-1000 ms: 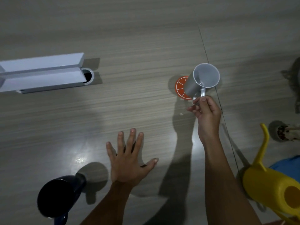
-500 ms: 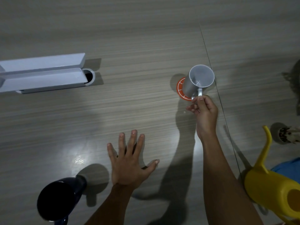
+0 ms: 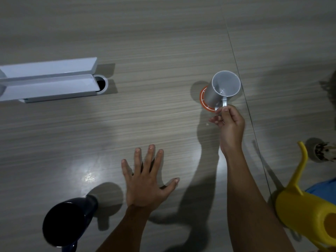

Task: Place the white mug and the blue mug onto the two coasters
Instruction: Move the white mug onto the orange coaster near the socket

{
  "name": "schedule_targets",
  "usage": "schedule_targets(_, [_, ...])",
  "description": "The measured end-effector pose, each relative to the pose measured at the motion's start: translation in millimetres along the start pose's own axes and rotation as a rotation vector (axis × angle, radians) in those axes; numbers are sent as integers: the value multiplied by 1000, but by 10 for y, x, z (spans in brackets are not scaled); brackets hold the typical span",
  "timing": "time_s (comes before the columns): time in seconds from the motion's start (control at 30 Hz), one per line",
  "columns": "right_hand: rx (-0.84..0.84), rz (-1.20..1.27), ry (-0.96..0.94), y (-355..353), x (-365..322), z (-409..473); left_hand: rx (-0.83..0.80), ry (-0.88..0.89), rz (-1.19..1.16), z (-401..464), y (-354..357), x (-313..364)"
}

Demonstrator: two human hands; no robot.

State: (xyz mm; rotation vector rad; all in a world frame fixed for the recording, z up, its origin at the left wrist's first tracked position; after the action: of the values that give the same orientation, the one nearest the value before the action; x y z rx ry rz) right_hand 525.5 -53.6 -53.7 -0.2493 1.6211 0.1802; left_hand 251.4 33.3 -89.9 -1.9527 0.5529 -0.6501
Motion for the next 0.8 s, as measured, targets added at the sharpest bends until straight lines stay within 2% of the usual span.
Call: schedule_targets(0.8, [19, 31, 20, -31, 19, -43, 70, 25, -21, -11, 26, -35])
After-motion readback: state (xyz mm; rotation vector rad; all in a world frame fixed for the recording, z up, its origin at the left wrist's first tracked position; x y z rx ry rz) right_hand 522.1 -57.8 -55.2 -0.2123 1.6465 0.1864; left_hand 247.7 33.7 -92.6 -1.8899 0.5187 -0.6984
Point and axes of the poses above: each hand's wrist, its own z-axis towards the middle knuckle, its own y-axis out of the palm, x = y × z, the point moved 4 cm from there along z, towards the middle knuckle, and after that the axes turned 10 degrees about -y, right-handed, at the moved point
